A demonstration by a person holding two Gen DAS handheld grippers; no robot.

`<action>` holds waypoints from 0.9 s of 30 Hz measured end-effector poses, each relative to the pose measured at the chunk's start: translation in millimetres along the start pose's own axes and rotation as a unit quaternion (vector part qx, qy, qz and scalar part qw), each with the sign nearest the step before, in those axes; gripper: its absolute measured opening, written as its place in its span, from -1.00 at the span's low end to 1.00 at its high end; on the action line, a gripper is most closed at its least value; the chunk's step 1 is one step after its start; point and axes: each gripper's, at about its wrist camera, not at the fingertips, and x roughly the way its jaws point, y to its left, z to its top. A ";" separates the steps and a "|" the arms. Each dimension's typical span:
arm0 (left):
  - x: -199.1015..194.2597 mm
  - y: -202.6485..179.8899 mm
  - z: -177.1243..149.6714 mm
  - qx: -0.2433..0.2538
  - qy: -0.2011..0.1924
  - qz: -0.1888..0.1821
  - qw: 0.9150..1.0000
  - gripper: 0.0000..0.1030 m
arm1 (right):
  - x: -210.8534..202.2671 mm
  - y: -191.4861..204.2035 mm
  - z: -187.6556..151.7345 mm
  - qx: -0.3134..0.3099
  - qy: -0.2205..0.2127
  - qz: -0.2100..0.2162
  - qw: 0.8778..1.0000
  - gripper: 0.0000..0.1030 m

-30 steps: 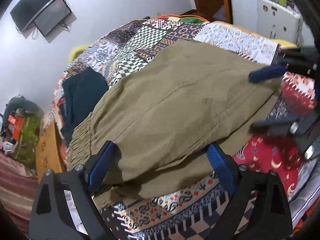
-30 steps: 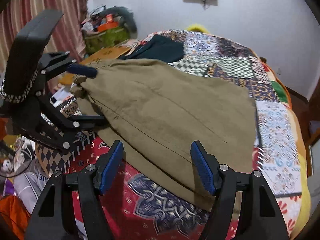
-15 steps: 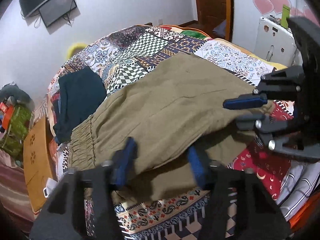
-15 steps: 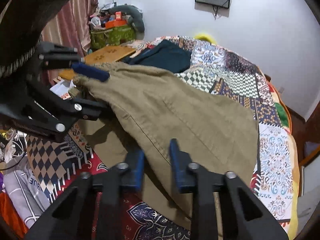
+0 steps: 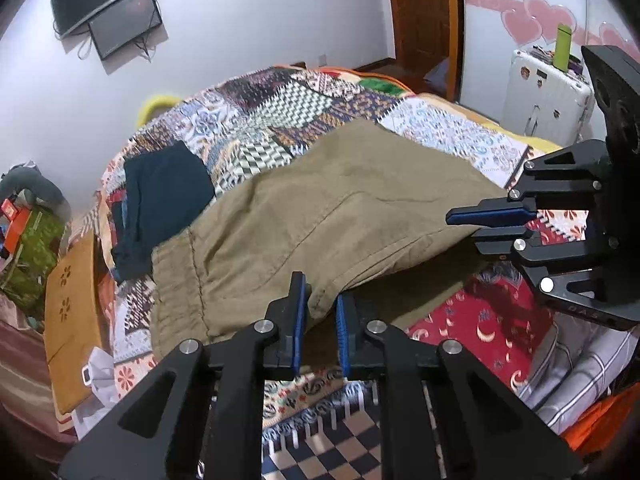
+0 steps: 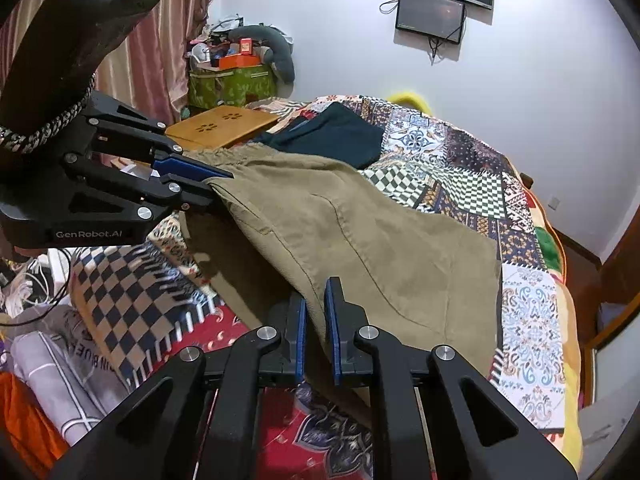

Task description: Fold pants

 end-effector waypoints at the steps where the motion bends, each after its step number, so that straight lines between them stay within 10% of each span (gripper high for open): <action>1: 3.5 1.2 -3.0 -0.003 0.008 -0.004 1.000 -0.72 | 2.2 1.5 -2.1 -0.001 0.003 0.000 1.000 -0.83; 15: -20.7 27.9 -25.5 -0.089 -0.001 -0.006 0.996 0.19 | -3.3 -12.3 -17.4 0.086 0.014 0.048 0.995 -0.55; 27: -23.6 103.6 -26.8 -0.204 -0.016 0.044 0.978 0.46 | -15.2 -37.7 -6.0 0.159 -0.024 0.038 0.986 -0.34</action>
